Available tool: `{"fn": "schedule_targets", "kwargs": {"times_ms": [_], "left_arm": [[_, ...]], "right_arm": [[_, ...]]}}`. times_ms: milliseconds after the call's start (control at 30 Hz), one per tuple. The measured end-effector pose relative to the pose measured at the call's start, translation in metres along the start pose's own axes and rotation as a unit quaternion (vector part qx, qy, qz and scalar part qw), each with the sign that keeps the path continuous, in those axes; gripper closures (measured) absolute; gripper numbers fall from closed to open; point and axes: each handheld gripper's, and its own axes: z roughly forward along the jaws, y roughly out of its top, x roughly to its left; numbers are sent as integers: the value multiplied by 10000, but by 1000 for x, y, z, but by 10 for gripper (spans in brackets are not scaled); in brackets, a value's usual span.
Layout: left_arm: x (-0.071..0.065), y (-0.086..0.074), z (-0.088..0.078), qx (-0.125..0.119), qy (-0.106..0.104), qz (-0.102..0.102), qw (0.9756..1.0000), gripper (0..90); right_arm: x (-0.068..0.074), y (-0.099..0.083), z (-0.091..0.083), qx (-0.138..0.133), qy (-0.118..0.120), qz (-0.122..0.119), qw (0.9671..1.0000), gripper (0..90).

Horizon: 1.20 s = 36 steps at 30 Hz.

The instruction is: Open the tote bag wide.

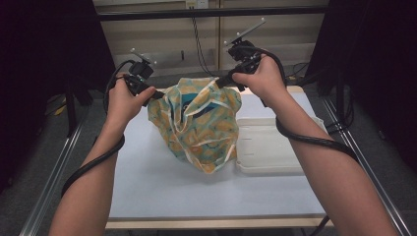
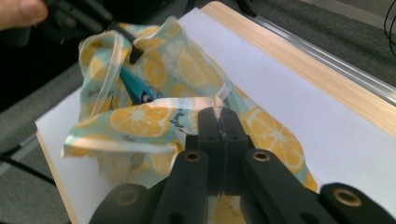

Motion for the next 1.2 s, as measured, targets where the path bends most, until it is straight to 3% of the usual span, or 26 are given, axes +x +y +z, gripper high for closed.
{"fn": "schedule_targets", "kwargs": {"times_ms": [133,167,200,233,333,367,400,467,500,600,667,700,733,833,867,933,1033,1133,1200], "left_arm": [[1,-2,-3,-33,26,-30,10000,889],[0,-2,-3,-79,40,-88,9999,851],[2,-3,-5,-20,10,-11,10000,814],[1,-4,-6,-137,48,-139,9998,814],[2,-6,-11,-315,107,-270,9991,694],[0,-7,-12,-443,142,-398,9981,632],[0,-7,-14,-399,234,-328,9984,523],[-2,-8,-18,-522,145,-408,9977,503],[-2,-8,-20,-546,121,-355,9978,479],[-8,-5,-28,-612,205,-367,9972,338],[-10,-4,-31,-623,210,-318,9973,321],[-14,-2,-34,-694,156,-336,9969,250],[-14,-2,-34,-694,156,-336,9969,242],[-23,2,-39,-720,104,-143,9972,227],[-26,3,-39,-675,70,-25,9977,180],[-32,4,-39,-725,-31,28,9974,175],[-38,5,-36,-542,1,213,9983,143],[-40,4,-28,-383,10,299,9988,156],[-41,4,-24,-379,18,421,9984,211]], "right_arm": [[-4,1,11,-8,-76,68,9999,900],[-6,-1,20,176,-64,148,9997,900],[-6,-2,22,233,-75,149,9996,900],[-6,-2,22,233,-75,149,9996,900],[-6,-7,31,356,-32,128,9993,900],[-7,-9,33,380,-45,110,9992,900],[-7,-11,35,413,-1,118,9991,900],[-7,-11,35,412,9,114,9991,900],[-6,-11,35,420,5,129,9990,900],[-6,-13,34,435,-27,110,9990,900],[-6,-13,34,434,-35,127,9990,900],[-6,-14,35,416,-20,122,9991,900],[-6,-14,35,431,-16,141,9990,900],[-5,-15,35,422,-39,131,9990,900],[-5,-15,35,429,-35,135,9990,900],[-5,-15,35,418,-44,139,9990,900],[-5,-16,35,414,-49,142,9990,900],[-5,-17,35,415,-33,137,9990,900],[-5,-17,35,415,-55,160,9990,900]]}}
